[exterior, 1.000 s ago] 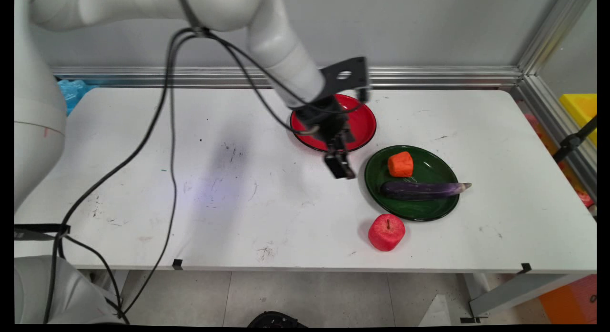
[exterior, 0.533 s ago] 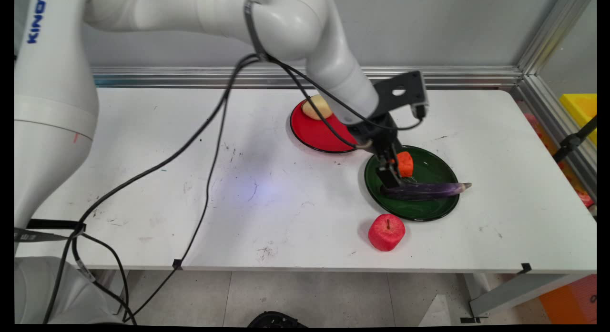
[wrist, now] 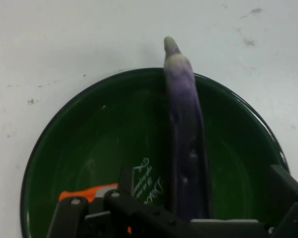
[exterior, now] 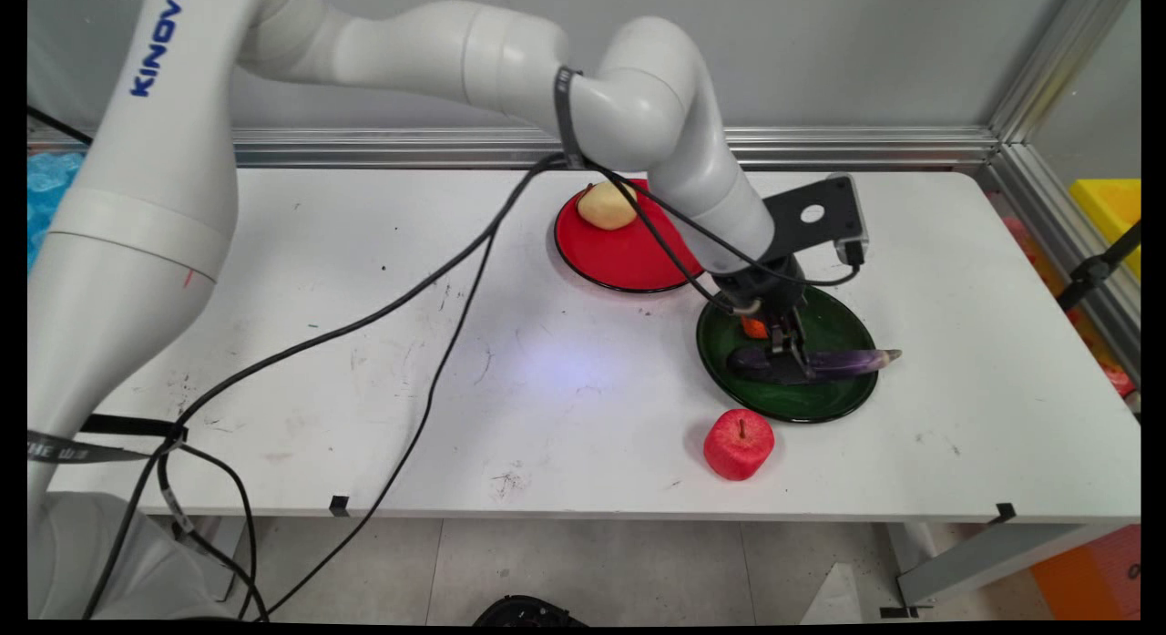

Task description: Pick up the eggplant from the green plate

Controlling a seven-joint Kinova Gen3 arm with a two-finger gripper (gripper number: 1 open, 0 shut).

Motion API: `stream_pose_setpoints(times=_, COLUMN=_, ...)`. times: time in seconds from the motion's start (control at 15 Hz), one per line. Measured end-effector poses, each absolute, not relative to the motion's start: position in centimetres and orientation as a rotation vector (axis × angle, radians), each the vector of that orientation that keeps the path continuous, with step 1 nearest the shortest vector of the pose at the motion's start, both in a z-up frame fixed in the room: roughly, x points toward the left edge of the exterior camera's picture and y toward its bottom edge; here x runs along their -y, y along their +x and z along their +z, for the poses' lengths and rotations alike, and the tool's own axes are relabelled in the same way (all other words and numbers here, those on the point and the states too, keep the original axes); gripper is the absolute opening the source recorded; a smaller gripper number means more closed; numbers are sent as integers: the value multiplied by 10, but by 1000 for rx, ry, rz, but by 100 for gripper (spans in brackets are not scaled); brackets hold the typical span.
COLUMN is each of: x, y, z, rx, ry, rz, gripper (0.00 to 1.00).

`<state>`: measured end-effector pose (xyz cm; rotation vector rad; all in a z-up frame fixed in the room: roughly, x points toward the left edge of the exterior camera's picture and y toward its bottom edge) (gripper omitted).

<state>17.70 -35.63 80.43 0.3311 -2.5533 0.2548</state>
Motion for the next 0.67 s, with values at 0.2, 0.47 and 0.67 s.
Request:
stream_pose_setpoints(times=0.2, x=363, y=168, z=790, rx=2554, ry=340, rz=255, gripper=100)
stream_pose_setpoints(times=0.47, x=371, y=161, z=777, rx=2557, ry=348, rz=255, gripper=100)
stream_pose_setpoints(times=0.67, x=373, y=158, z=769, rx=2560, ry=349, rz=249, gripper=100)
